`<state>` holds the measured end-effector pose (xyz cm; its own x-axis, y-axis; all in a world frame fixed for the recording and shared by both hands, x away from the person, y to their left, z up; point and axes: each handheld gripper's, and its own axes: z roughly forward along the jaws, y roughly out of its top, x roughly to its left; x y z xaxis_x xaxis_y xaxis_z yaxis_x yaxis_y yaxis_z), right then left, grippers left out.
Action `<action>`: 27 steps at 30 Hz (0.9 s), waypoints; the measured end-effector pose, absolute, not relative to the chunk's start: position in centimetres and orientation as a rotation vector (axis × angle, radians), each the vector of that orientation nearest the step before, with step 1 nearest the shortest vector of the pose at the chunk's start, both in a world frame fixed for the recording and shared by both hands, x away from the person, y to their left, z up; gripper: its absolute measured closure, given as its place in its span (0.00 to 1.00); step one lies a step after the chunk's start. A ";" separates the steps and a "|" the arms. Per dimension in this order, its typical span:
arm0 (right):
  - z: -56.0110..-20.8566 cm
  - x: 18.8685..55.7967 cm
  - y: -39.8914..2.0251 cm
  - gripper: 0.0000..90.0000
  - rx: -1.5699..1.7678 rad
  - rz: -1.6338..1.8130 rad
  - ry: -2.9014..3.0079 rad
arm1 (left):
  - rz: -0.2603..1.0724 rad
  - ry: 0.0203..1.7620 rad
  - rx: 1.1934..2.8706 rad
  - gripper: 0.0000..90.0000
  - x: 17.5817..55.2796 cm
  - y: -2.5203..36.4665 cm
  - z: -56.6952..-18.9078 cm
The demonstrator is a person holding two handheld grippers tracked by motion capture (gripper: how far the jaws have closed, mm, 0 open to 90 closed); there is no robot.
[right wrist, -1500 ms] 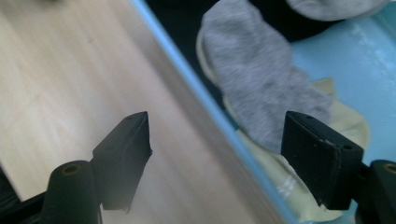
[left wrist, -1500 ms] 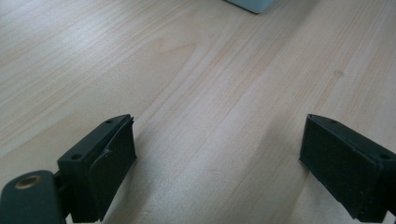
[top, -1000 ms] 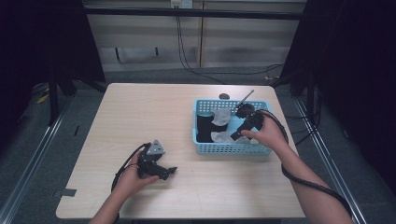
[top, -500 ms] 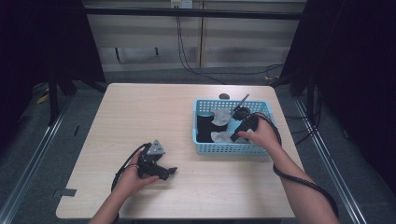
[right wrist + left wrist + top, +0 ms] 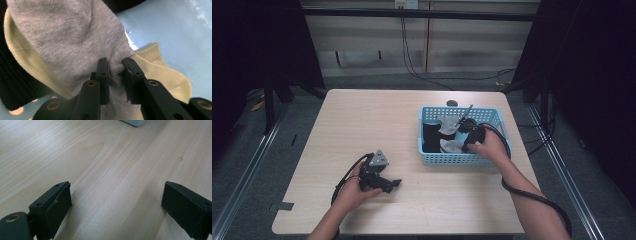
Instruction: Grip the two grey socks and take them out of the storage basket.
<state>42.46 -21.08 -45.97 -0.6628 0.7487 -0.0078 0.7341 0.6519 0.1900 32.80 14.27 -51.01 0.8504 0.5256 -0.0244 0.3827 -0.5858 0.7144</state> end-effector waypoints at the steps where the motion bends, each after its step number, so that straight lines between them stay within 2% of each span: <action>1: -46.0 42.5 -21.1 0.85 1.249 0.261 2.777 | 0.243 0.656 2.265 0.09 32.8 14.3 -51.0; 27: -39.9 42.6 -23.5 0.89 1.340 0.410 2.744 | 0.243 0.661 2.254 0.09 32.8 14.2 -51.1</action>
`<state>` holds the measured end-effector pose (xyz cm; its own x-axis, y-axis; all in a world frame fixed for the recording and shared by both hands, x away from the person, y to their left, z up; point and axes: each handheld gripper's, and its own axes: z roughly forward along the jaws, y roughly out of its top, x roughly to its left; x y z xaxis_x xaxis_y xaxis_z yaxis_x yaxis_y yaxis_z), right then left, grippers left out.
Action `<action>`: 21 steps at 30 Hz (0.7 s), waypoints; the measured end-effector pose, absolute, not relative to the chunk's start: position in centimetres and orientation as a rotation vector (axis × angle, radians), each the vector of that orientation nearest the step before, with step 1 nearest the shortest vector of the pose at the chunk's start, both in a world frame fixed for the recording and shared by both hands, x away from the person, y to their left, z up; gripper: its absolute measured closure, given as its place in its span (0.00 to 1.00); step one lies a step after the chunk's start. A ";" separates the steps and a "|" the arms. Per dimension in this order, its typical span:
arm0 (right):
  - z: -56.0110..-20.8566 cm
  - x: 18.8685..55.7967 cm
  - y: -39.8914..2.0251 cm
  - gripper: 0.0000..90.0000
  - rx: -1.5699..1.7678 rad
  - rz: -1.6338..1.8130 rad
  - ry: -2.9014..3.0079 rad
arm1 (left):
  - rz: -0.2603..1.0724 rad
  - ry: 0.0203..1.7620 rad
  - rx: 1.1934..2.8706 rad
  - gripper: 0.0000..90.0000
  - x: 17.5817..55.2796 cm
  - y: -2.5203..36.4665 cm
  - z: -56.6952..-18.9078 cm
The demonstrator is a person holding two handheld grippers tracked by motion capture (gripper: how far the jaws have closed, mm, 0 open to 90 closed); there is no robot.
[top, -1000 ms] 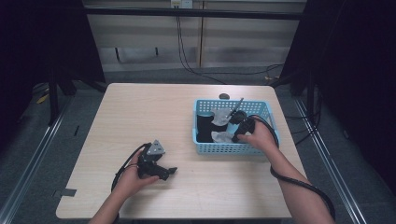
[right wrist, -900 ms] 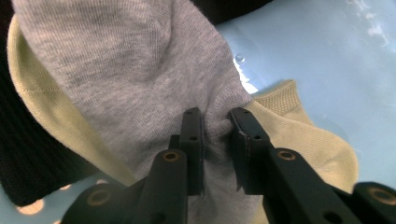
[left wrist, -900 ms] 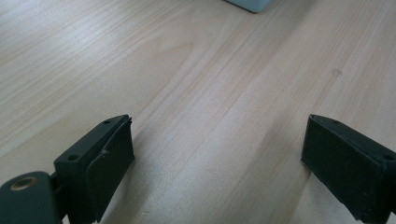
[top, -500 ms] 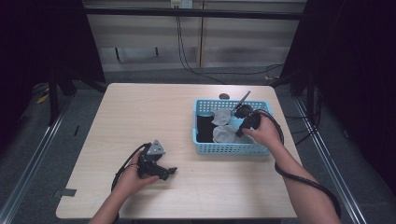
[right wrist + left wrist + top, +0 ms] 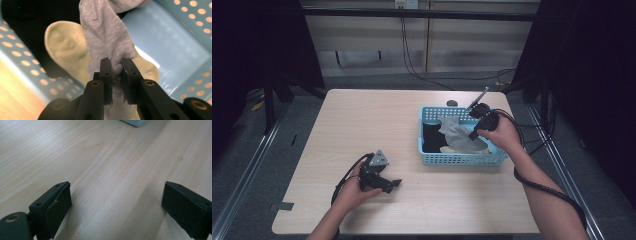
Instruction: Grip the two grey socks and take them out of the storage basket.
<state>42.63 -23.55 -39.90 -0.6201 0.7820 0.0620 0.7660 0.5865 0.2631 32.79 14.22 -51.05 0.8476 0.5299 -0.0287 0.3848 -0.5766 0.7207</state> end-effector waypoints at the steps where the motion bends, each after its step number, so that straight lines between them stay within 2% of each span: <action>1: -39.7 42.6 -23.5 0.89 1.334 0.410 2.752 | 0.243 0.662 2.253 0.09 32.8 14.2 -51.1; 21: -35.9 41.9 -22.8 0.90 1.277 0.442 2.796 | 0.245 0.659 2.255 0.09 32.8 14.2 -51.0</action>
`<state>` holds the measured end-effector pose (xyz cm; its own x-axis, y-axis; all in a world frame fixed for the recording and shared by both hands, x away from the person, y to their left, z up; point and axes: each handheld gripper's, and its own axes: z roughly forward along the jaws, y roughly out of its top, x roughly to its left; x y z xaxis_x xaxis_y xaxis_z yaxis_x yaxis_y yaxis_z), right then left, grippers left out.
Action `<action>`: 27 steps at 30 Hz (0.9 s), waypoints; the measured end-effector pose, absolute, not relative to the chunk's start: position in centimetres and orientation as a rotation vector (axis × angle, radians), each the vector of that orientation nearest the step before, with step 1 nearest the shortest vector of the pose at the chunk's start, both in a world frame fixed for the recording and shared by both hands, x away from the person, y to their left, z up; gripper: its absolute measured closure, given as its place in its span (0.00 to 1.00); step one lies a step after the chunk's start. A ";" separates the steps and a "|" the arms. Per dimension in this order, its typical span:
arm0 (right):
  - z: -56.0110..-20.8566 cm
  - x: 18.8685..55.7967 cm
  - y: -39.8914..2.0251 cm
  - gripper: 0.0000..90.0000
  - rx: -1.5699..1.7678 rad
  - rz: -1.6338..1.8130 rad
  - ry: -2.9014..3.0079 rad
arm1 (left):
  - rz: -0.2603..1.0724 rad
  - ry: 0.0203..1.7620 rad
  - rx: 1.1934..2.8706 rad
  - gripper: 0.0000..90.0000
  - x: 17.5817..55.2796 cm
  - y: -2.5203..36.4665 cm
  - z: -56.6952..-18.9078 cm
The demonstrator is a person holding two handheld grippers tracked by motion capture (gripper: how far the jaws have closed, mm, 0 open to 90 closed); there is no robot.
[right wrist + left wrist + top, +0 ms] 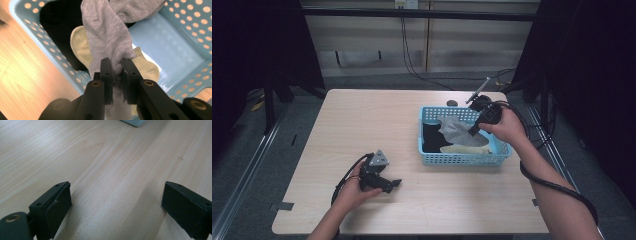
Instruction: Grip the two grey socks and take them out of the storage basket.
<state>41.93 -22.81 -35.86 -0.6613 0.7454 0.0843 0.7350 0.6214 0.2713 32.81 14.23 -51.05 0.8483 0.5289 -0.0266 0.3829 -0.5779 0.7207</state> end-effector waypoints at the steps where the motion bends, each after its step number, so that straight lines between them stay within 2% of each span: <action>1: -35.5 41.8 -22.8 0.90 1.275 0.451 2.794 | 0.245 0.659 2.255 0.09 32.8 14.2 -51.0; 27: -31.6 37.9 -20.5 0.90 1.059 0.510 2.846 | 0.245 0.659 2.256 0.09 32.8 14.2 -51.0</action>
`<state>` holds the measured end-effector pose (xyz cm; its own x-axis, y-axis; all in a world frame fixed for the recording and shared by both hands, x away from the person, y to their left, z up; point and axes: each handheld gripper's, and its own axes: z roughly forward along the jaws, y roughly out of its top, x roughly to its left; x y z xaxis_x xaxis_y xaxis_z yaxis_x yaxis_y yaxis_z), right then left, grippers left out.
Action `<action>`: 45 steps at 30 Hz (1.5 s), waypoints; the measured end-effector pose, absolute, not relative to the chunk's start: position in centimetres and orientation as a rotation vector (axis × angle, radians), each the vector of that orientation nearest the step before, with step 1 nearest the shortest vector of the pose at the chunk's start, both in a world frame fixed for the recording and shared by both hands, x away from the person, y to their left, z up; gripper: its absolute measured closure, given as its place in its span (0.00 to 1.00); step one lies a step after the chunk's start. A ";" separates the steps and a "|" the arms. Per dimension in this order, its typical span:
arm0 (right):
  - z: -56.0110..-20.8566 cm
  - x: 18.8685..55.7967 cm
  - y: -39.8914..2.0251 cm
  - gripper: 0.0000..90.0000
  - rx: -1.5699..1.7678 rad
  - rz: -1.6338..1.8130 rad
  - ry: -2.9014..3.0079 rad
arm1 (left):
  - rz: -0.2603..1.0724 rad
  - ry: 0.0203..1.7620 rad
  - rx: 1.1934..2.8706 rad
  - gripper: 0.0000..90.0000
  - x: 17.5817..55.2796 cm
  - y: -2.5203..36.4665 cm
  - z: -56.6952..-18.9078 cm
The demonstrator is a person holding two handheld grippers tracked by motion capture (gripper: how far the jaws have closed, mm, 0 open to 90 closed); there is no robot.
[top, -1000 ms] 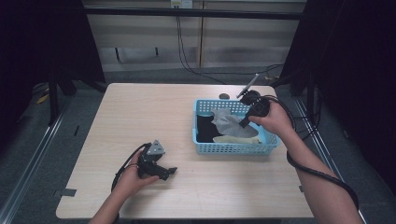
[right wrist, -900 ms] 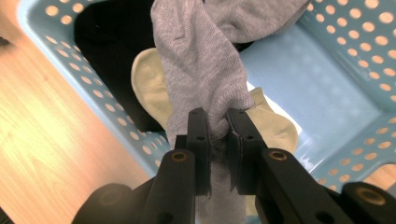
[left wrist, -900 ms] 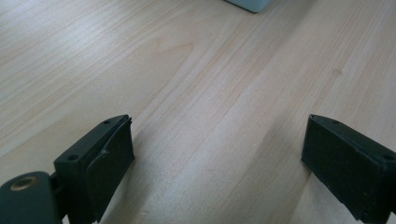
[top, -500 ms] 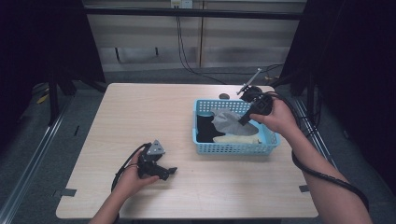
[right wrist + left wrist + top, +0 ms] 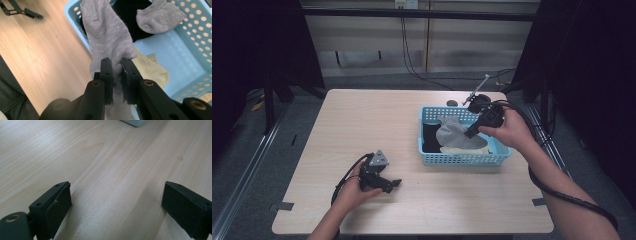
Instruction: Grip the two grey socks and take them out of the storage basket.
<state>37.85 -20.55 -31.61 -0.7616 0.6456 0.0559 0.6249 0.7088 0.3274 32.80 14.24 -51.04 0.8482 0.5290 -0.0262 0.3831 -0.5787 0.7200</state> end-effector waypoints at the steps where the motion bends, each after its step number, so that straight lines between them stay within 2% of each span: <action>1: -31.5 37.4 -20.2 0.90 1.048 0.505 2.853 | 0.246 0.659 2.256 0.09 32.8 14.2 -51.0; 25: -32.1 32.5 -15.9 0.90 0.811 0.564 2.986 | 0.246 0.659 2.256 0.09 32.8 14.2 -51.0; 41: -35.3 31.3 -14.4 0.89 0.736 0.524 3.065 | 0.246 0.658 2.256 0.09 32.8 14.2 -51.0; 45: -35.6 31.2 -14.2 0.86 0.740 0.509 3.070 | 0.246 0.658 2.256 0.09 32.8 14.2 -51.0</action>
<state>31.23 -14.19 -35.61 -0.8915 0.4346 0.1280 0.4527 0.8424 0.2924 32.81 14.23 -51.04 0.8486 0.5284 -0.0256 0.3823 -0.5791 0.7200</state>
